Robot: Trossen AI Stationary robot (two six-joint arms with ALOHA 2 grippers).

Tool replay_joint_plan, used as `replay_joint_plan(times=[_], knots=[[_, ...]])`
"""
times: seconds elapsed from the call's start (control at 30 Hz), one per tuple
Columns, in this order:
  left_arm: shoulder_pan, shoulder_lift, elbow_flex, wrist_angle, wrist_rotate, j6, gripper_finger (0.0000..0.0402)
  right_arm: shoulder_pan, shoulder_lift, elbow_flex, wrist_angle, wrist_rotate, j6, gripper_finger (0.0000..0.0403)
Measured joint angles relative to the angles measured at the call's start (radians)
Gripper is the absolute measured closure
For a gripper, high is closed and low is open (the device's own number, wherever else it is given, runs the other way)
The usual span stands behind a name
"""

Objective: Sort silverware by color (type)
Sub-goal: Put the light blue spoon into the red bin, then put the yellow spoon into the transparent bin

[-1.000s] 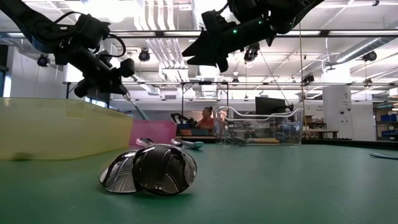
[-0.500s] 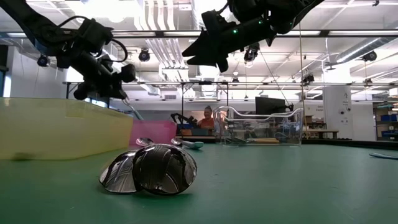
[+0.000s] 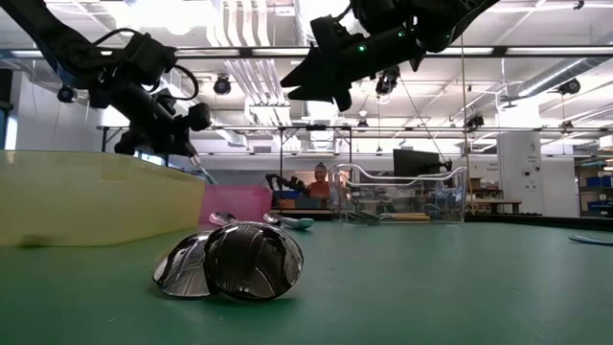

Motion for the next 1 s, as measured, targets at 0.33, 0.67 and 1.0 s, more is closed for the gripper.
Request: replay_joint_plan(times=[0.33, 0.67, 1.0], knots=[[0.000, 0.017, 0.000, -0.001, 0.000, -0.009, 0.0383, 0.000, 0.000, 0.000, 0.000, 0.000, 0.000, 0.0220], [0.000, 0.017, 0.000, -0.001, 0.001, -0.009, 0.0382, 0.000, 0.000, 0.000, 0.000, 0.000, 0.000, 0.0220], [0.000, 0.012, 0.000, 0.000, 0.025, -0.006, 0.0382, 0.000, 0.000, 0.000, 0.000, 0.000, 0.017, 0.0220]])
